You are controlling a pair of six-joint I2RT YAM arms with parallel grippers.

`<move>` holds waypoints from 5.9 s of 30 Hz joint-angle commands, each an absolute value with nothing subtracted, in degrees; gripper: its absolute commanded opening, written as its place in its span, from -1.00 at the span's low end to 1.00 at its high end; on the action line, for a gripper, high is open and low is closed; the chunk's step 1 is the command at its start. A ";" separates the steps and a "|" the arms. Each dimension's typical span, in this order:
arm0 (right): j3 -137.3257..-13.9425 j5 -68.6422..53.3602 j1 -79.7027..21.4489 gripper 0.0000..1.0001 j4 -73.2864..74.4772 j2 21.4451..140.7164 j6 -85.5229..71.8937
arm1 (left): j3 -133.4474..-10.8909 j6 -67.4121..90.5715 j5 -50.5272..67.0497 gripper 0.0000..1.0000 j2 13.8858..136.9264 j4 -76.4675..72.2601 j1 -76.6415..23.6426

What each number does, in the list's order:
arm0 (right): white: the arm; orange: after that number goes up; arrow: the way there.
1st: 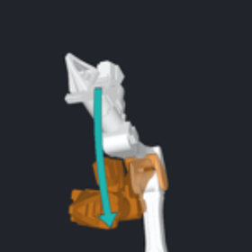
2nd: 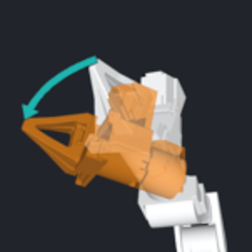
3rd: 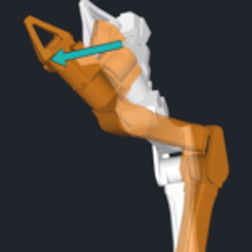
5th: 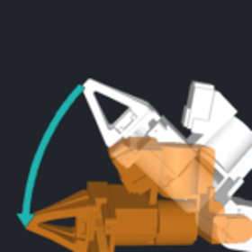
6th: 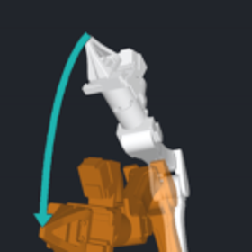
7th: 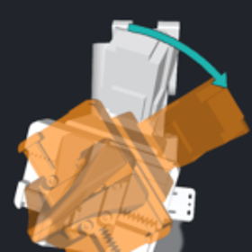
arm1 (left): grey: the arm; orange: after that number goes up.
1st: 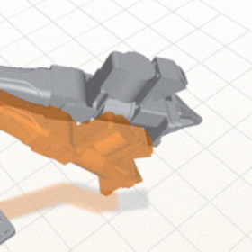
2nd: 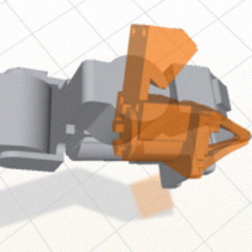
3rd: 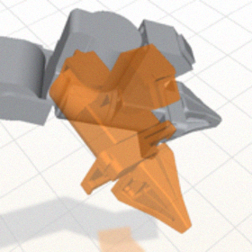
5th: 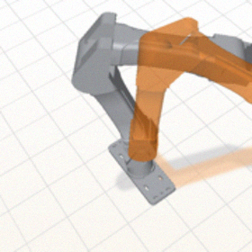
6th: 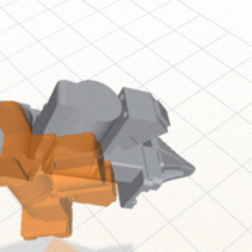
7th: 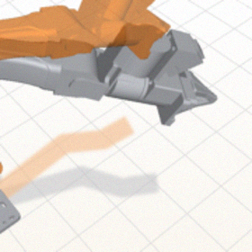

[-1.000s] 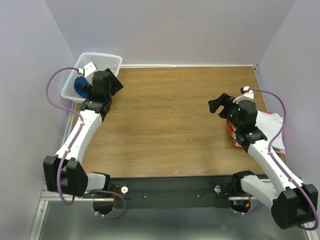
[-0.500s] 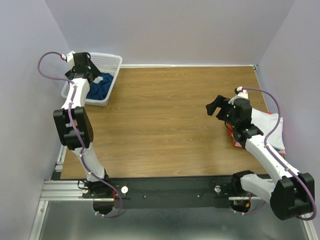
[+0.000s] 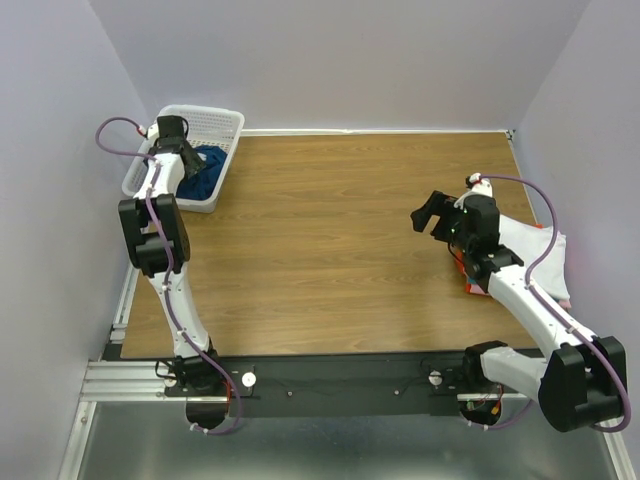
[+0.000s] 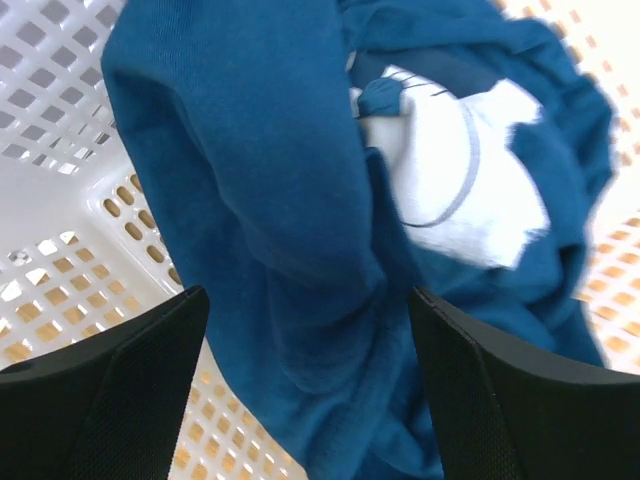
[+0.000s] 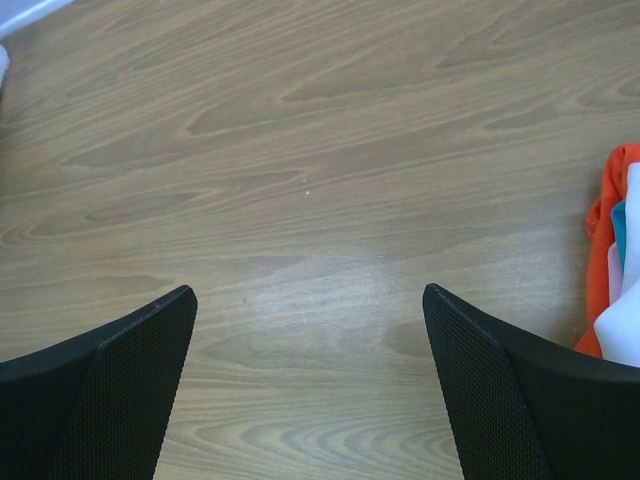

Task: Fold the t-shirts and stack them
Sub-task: Grab the tshirt from the pile, then move the tshirt to the center of the board, then flatten the tshirt out

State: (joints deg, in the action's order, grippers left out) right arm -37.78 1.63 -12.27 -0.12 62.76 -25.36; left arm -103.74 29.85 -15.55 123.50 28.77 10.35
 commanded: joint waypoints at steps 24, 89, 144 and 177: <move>-38.94 5.88 -12.22 1.00 1.58 60.57 -26.89 | -106.35 28.04 -8.62 -1.00 110.75 26.37 10.99; -39.73 -10.46 -19.32 0.97 12.82 67.93 -24.25 | -53.35 32.34 4.92 -1.00 84.37 -10.81 -24.61; -45.59 5.79 -30.67 -0.99 22.85 72.00 -20.14 | -50.71 32.87 2.03 -1.00 81.66 -8.62 -22.94; -105.46 13.29 -30.76 -0.99 18.98 59.42 2.99 | -103.60 29.00 6.84 -1.00 61.53 3.43 -28.12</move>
